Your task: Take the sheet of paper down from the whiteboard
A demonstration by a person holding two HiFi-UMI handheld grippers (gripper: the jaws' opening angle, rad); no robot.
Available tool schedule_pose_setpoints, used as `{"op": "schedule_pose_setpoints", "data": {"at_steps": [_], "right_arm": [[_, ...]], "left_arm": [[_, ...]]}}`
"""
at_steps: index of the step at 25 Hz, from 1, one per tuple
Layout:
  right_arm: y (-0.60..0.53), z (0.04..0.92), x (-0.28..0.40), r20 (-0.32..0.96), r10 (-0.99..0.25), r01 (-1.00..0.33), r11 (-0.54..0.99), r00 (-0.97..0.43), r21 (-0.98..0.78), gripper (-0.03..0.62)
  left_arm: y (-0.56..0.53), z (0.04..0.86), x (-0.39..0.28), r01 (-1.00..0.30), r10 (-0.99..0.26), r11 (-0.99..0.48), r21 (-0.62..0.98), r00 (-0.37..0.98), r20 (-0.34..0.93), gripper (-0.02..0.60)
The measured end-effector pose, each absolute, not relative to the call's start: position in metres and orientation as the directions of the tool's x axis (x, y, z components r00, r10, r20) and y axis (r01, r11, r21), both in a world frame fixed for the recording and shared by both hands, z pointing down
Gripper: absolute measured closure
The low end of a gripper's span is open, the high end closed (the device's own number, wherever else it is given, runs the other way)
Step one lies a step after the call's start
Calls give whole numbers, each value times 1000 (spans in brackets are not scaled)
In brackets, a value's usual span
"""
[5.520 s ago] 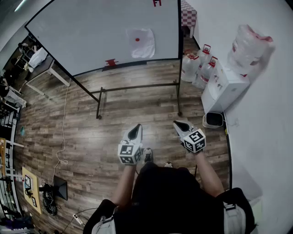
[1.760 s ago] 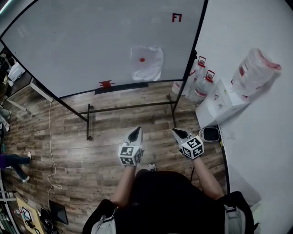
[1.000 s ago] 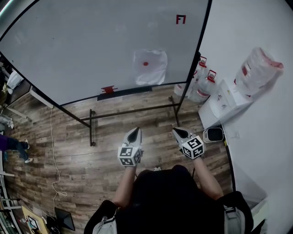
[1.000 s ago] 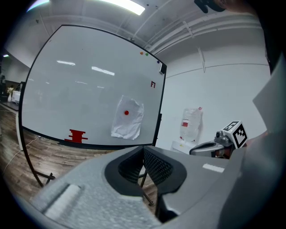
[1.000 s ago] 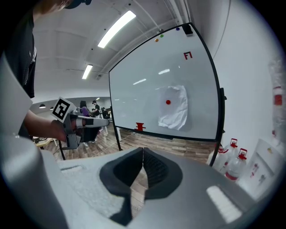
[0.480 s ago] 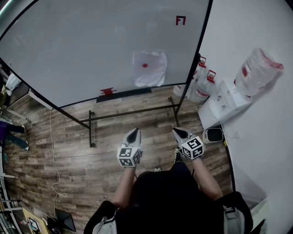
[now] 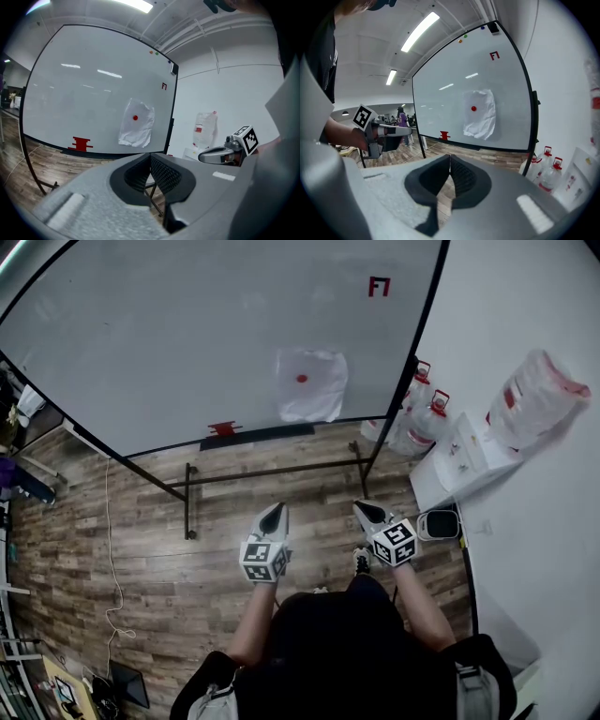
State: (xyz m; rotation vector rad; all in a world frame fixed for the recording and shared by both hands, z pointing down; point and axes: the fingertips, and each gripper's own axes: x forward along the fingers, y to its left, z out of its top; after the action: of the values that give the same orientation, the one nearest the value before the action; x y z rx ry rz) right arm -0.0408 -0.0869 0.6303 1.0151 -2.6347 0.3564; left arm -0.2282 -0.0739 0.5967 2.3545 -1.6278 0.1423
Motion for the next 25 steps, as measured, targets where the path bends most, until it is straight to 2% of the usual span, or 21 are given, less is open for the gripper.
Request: {"op": "schedule_pose_setpoints", "data": {"at_steps": [17, 25], "right_arm": [[-154, 630, -7, 366, -541, -616, 778, -757, -126, 588], [-199, 629, 7, 365, -466, -543, 828, -806, -142, 588]], "left_arm": [[-128, 588, -186, -947, -921, -272, 172, 308, 238, 571], [-157, 586, -171, -970, -945, -174, 170, 213, 248, 571]]}}
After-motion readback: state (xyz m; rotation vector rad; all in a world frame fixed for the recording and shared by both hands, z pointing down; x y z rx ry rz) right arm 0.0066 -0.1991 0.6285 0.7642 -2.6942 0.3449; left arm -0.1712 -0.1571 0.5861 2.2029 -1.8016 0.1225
